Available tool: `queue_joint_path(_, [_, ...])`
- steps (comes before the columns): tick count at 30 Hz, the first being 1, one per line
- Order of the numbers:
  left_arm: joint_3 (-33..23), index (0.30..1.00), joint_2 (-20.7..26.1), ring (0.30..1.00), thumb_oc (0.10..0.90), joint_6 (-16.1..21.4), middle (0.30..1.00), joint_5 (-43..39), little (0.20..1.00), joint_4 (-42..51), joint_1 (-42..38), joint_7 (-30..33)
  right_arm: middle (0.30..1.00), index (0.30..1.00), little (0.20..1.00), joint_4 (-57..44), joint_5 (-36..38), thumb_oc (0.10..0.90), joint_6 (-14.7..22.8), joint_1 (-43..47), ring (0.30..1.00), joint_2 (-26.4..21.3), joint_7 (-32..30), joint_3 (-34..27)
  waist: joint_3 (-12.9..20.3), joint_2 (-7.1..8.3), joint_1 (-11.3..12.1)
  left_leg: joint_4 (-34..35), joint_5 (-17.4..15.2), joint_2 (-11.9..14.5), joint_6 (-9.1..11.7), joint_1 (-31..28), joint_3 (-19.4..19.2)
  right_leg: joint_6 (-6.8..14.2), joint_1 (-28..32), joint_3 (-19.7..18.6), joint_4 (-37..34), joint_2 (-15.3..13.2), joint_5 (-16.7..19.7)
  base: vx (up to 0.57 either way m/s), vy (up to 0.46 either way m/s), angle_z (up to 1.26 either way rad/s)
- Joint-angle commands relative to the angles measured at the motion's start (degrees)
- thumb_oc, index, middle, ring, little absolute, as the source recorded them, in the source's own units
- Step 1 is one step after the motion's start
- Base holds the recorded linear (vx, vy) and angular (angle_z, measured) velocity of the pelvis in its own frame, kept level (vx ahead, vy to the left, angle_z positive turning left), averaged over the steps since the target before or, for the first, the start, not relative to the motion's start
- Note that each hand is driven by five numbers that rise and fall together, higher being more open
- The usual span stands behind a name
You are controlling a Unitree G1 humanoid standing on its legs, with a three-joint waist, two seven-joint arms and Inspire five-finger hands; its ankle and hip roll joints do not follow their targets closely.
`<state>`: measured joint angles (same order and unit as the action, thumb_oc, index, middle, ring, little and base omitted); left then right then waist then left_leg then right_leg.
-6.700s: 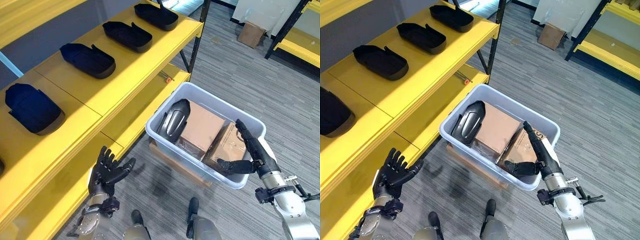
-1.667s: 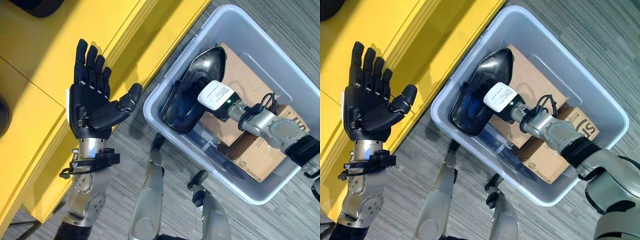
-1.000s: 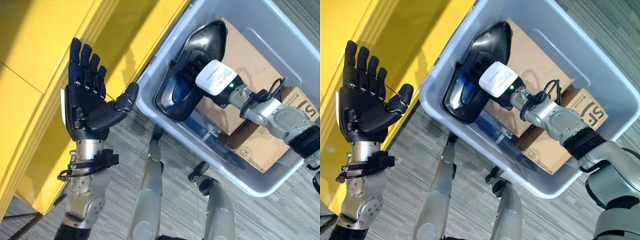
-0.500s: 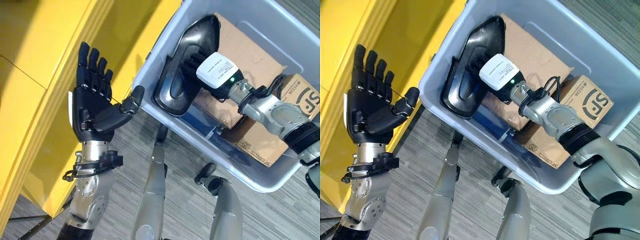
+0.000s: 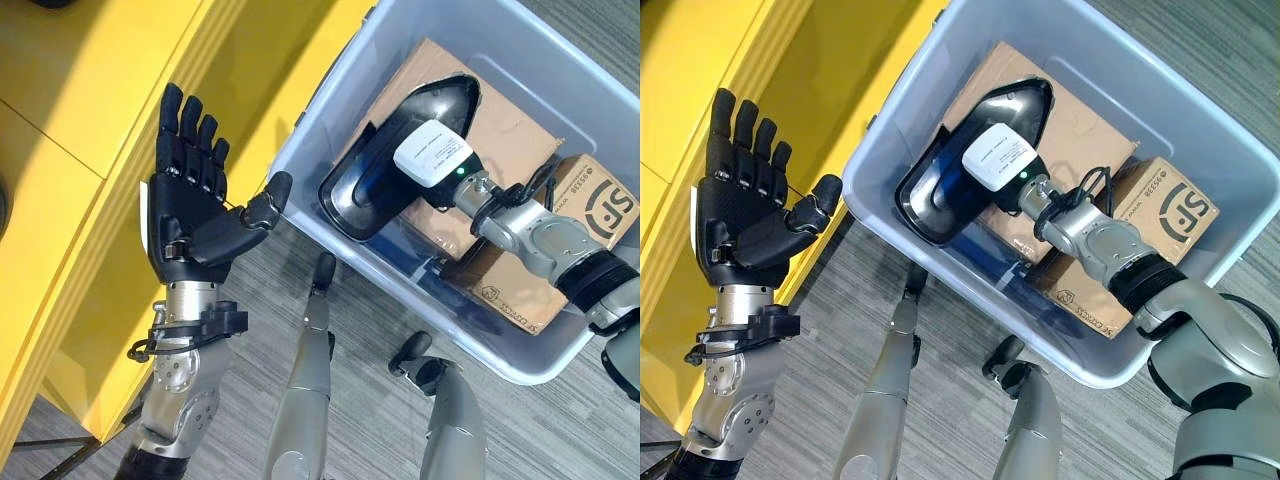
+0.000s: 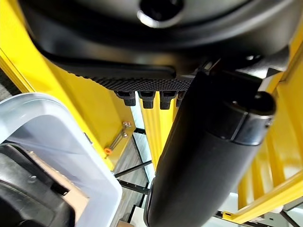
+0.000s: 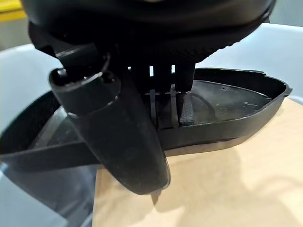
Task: Move parts from the plastic box to the shelf.
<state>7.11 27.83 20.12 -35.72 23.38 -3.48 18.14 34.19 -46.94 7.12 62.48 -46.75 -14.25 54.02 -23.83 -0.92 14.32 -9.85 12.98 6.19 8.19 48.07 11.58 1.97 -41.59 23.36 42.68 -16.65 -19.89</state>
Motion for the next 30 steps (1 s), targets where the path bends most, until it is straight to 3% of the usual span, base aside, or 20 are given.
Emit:
queue_joint_path(1, [-1.7,1.0,-1.6,1.0,0.9,5.4,1.0,0.8,1.0,6.6,-5.1,-1.3,0.3,0.3,0.3,5.3,-0.5,0.4,-2.1,0.3,0.3,1.0,1.7,2.7,-6.0,-0.72,2.2,-2.2,-4.8,1.2,1.1,-2.6,-4.9,3.7,18.3,-1.0,-19.0,3.7,3.2,-0.01,0.004,0.03])
queue_joint_path(6, [-1.6,1.0,-1.5,1.0,0.9,4.9,1.0,0.5,1.0,6.1,-5.7,-2.0,0.3,0.3,0.3,3.0,0.0,0.4,-1.4,-2.0,0.3,-0.6,1.8,1.6,-6.0,-0.18,2.0,-0.9,-4.5,1.5,1.1,-7.3,-5.4,4.0,23.6,-0.7,-21.8,3.6,3.7,0.0,0.007,0.05])
queue_joint_path(13, [-2.1,1.0,-1.1,1.0,0.9,3.1,1.0,-0.4,1.0,4.3,-6.3,-3.6,0.3,0.3,0.3,-6.9,2.4,0.4,0.1,-7.4,0.3,-5.5,2.4,-4.0,-6.0,1.47,1.3,1.9,-3.1,3.0,0.6,-17.3,-7.6,5.1,34.4,-0.4,-30.0,4.6,7.9,-0.02,0.037,-0.03])
queue_joint_path(14, [-2.6,1.0,-0.7,1.0,0.9,2.3,1.0,-0.4,1.0,3.6,-5.8,-4.1,0.3,0.3,0.3,-10.8,3.5,0.4,0.9,-8.9,0.3,-7.8,2.6,-5.6,-4.5,2.5,0.7,2.1,-3.4,3.4,0.6,-19.5,-8.2,5.5,37.2,-0.7,-32.2,5.0,8.6,0.06,0.017,-0.21])
queue_joint_path(21, [-4.1,1.0,1.3,1.0,0.9,0.6,1.0,-0.9,1.0,2.0,-3.2,-6.9,0.3,0.3,0.3,-24.6,8.3,0.4,3.2,-16.0,0.3,-18.3,3.6,-14.7,2.7,5.16,-1.8,4.8,-3.5,4.8,0.7,-25.8,-10.1,6.7,44.5,-1.1,-39.2,5.7,12.1,0.07,0.022,-0.21])
queue_joint_path(24, [-4.4,1.0,1.5,1.0,0.9,0.0,1.0,-1.6,1.0,1.5,-2.3,-8.0,0.3,0.3,0.3,-28.4,10.7,0.4,4.3,-17.7,0.3,-20.5,4.3,-17.3,4.8,5.9,-2.6,5.9,-3.5,5.2,0.8,-27.5,-10.8,7.0,45.8,-1.4,-40.8,5.8,13.1,0.08,0.015,-0.17])
queue_joint_path(30, [-6.5,1.0,1.8,1.0,0.9,-2.0,1.0,-3.3,1.0,-0.6,2.2,-12.0,0.3,0.3,0.3,-39.7,25.2,0.4,7.6,-30.2,0.3,-25.5,5.2,-36.0,12.9,7.22,-6.5,11.7,-3.2,6.4,0.7,-34.8,-14.3,8.5,49.0,-3.4,-44.3,5.4,16.2,0.09,0.033,-0.15])
